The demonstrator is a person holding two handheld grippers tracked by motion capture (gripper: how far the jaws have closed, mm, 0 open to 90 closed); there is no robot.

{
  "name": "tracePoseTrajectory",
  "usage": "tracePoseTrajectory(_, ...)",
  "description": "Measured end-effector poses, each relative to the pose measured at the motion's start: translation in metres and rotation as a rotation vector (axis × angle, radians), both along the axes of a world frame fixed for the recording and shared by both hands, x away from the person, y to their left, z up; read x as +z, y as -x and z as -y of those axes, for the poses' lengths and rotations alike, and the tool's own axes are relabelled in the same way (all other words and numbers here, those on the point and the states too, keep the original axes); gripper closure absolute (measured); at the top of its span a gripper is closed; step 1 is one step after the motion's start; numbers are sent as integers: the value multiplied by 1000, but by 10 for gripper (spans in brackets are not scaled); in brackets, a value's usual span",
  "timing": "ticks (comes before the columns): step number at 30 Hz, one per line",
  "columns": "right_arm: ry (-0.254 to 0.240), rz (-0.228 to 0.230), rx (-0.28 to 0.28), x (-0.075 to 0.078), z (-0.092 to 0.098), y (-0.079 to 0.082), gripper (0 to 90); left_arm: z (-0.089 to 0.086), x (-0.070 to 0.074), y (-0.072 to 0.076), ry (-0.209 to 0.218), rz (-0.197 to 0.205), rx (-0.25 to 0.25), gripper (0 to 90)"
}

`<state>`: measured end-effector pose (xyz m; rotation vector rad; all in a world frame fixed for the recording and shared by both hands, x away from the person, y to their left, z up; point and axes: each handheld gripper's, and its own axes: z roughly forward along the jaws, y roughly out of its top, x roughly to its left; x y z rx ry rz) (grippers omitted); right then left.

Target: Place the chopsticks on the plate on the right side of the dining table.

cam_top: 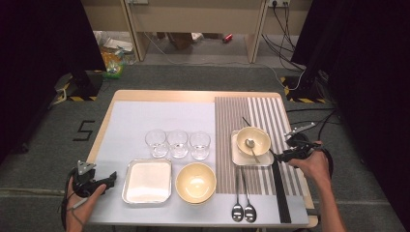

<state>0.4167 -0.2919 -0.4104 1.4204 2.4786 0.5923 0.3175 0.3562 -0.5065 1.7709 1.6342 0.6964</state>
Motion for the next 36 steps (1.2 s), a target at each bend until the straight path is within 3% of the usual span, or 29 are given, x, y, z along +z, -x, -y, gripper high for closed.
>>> tracePoseTrajectory(13, -18, 22, -20, -2, 7, 18, 545, 0, 0, 0, 0, 1, 1, 122)
tracePoseTrajectory(28, -5, 28, -23, -4, 8, 32, 471, 0, 0, 0, 0, 0, 1, 123)
tracePoseTrajectory(36, -10, 33, -32, -5, 9, 41, 463, 0, 0, 0, -2, 0, 1, 122)
